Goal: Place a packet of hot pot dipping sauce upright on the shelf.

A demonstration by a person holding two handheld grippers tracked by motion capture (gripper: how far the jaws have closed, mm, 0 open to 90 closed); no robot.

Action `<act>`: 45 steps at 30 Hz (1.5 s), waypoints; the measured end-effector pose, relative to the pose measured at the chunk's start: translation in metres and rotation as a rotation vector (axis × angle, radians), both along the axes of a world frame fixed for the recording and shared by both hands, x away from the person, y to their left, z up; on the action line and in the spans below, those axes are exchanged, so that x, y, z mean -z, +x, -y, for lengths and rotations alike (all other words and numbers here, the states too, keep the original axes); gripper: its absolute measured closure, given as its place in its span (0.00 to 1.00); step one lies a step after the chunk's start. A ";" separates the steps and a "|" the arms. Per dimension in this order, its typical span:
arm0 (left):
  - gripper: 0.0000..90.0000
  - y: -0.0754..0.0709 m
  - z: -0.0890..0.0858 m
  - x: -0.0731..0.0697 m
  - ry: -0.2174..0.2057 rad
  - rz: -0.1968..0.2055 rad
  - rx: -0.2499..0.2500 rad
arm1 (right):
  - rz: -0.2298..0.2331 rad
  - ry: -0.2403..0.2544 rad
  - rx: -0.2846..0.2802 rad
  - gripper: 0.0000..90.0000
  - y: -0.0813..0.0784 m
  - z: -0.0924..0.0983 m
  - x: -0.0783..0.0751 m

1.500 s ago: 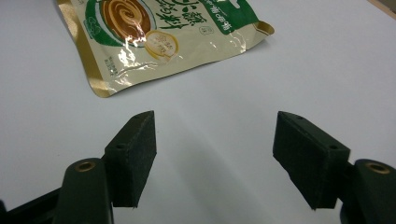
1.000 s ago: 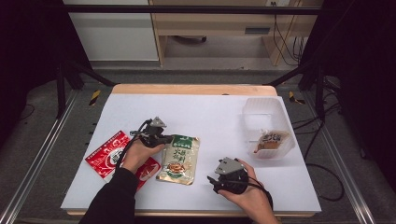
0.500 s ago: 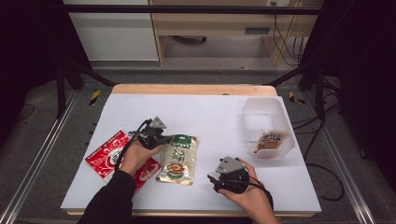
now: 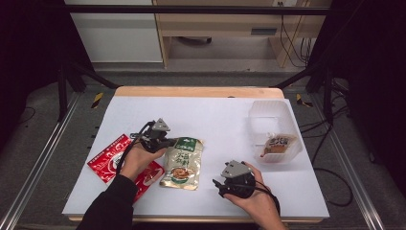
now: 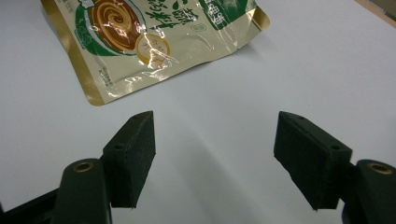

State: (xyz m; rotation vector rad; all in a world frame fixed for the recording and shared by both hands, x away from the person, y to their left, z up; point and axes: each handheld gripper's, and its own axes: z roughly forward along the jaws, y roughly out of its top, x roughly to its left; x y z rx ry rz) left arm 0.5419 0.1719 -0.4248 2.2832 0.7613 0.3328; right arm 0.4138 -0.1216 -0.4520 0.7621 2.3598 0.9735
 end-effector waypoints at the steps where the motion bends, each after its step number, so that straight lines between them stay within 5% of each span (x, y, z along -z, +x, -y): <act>1: 1.00 0.000 0.000 0.000 -0.001 0.001 0.001 | 0.001 -0.001 -0.001 0.33 0.000 0.000 0.000; 12: 1.00 -0.010 0.000 -0.018 -0.030 0.038 0.035 | 0.026 -0.021 -0.005 0.30 0.002 0.002 -0.011; 29: 1.00 -0.039 0.017 -0.069 -0.039 0.149 0.136 | 0.072 -0.077 -0.032 0.26 0.028 0.005 -0.063; 38: 1.00 -0.057 0.020 -0.083 -0.056 0.182 0.182 | 0.040 -0.142 -0.123 0.20 0.044 -0.002 -0.096; 45: 1.00 -0.070 0.019 -0.087 -0.077 0.198 0.205 | -0.014 -0.202 -0.211 0.19 0.055 -0.011 -0.105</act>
